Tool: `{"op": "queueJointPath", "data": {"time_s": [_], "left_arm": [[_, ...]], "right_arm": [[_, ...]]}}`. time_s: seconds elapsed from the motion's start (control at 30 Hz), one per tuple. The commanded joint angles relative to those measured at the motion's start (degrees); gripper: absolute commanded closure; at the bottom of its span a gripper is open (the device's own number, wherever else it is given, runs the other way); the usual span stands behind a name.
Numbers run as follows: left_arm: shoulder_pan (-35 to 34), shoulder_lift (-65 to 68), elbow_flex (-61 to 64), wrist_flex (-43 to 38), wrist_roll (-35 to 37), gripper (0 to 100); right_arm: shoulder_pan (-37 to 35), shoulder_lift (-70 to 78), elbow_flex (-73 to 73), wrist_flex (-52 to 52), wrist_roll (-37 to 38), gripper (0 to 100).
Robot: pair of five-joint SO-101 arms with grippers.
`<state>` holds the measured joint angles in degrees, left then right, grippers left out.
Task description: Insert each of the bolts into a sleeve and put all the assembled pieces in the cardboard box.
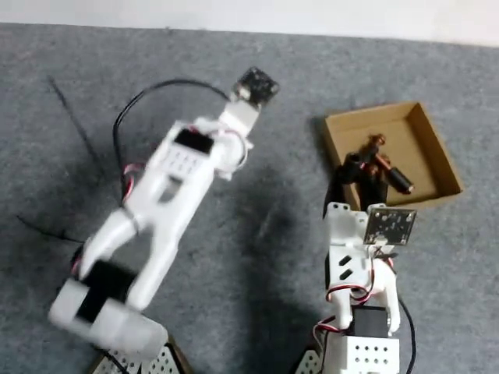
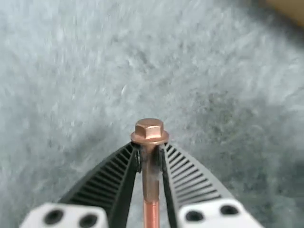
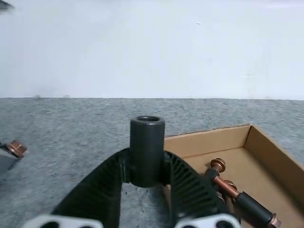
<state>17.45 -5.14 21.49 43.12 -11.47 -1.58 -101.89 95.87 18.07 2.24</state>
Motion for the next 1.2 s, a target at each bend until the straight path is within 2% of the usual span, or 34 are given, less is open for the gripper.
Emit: {"op": "queueJointPath", "data": {"time_s": [0.0,0.17,0.3,0.53,0.63,0.73,0.83,0.97,1.17], "left_arm": [[2.7,-17.2,12.4,-10.0,0.7,99],[2.9,-31.3,25.5,-19.7,1.8,99],[2.0,-40.1,31.5,-24.5,11.4,99],[3.2,-48.9,32.3,-24.7,26.1,99],[4.8,-51.3,32.1,-24.7,33.4,99],[6.6,-53.6,32.2,-24.7,40.3,99],[7.4,-55.4,32.3,-24.7,41.1,99],[8.1,-56.9,32.1,-25.3,41.5,99],[12.6,-58.4,39.2,-35.2,41.8,99]], "right_arm": [[-3.3,-1.4,5.3,-3.3,0.7,99.2],[-5.5,-0.9,5.7,-4.0,0.7,99.2],[-9.1,-0.9,5.7,-3.9,0.7,99.2],[-10.1,-0.8,5.8,-3.9,0.7,99.2],[-13.1,-0.8,5.8,-2.0,1.1,99.2],[-16.7,-0.8,5.8,0.4,8.6,99.2],[-18.6,-0.8,5.8,1.4,14.2,99.2],[-18.9,-0.8,5.8,1.5,14.3,99.2],[-20.0,-0.8,5.8,2.6,14.6,99.2]]}}
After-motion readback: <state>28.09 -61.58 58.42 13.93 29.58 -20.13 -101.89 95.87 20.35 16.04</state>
